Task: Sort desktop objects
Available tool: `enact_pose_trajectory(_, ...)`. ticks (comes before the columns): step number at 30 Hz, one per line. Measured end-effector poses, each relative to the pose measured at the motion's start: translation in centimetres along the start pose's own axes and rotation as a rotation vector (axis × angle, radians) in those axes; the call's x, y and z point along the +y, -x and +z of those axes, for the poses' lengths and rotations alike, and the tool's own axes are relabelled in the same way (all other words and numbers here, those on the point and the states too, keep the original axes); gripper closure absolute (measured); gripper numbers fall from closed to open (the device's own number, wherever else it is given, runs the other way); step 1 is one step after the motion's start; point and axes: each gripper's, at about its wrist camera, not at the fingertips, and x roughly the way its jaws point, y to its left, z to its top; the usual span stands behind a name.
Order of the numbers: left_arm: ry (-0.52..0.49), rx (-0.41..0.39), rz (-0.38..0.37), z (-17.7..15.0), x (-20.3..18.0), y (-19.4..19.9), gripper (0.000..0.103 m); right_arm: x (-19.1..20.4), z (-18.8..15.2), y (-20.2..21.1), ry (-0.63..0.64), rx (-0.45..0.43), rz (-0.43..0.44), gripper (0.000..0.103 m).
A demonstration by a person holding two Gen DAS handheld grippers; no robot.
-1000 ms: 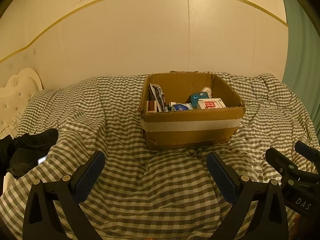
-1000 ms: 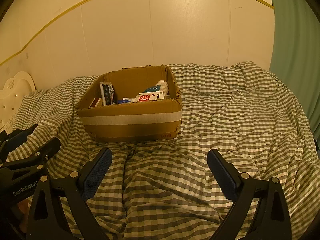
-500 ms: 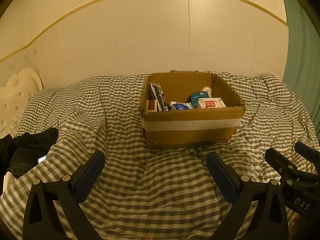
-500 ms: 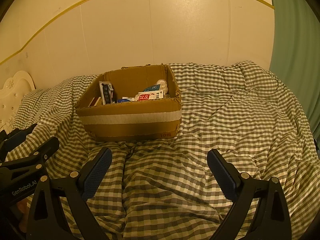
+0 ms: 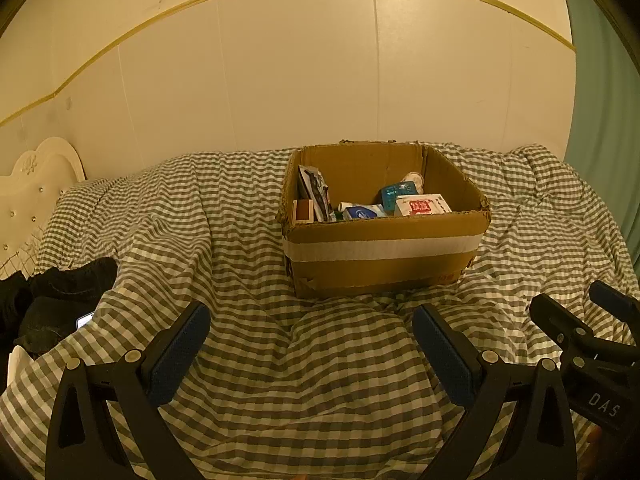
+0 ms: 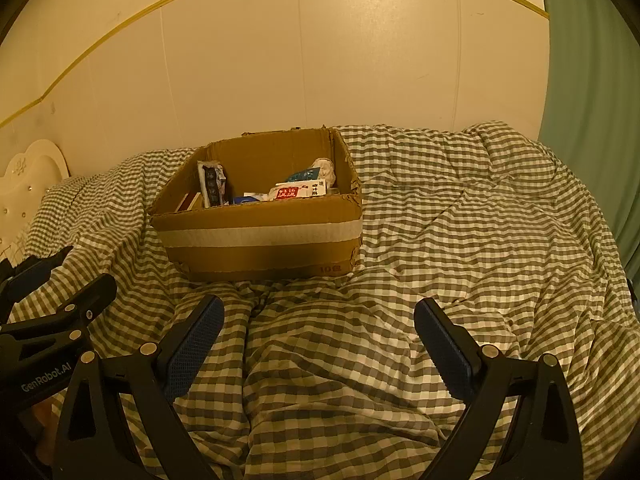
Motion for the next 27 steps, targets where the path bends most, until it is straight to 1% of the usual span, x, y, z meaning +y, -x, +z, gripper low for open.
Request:
enact_pose_trajectory(8, 0.000, -0.004, -0.001, -0.05, -0.06, -0.02, 0.000, 0.13, -0.04, 0.01, 0.000, -0.003, -0.004, 0.007)
enact_pose_trajectory(16, 0.004, 0.012, -0.005, -0.25, -0.02, -0.26, 0.000, 0.31, -0.13, -0.02, 0.001, -0.001, -0.001, 0.007)
enact_pose_trajectory(19, 0.006, 0.006, -0.012, -0.28, 0.08, -0.22, 0.000, 0.38, -0.16, -0.03, 0.000, 0.001, -0.003, 0.007)
enact_pose_trajectory(23, -0.003, -0.023, -0.014, -0.40, 0.17, 0.08, 0.000, 0.33, -0.16, -0.07, 0.001, 0.000, -0.005, 0.007)
enact_pose_trajectory(27, -0.009, -0.022, -0.031, -0.25, -0.01, 0.15, 0.000, 0.29, -0.23, -0.21, 0.002, 0.002, -0.005, 0.006)
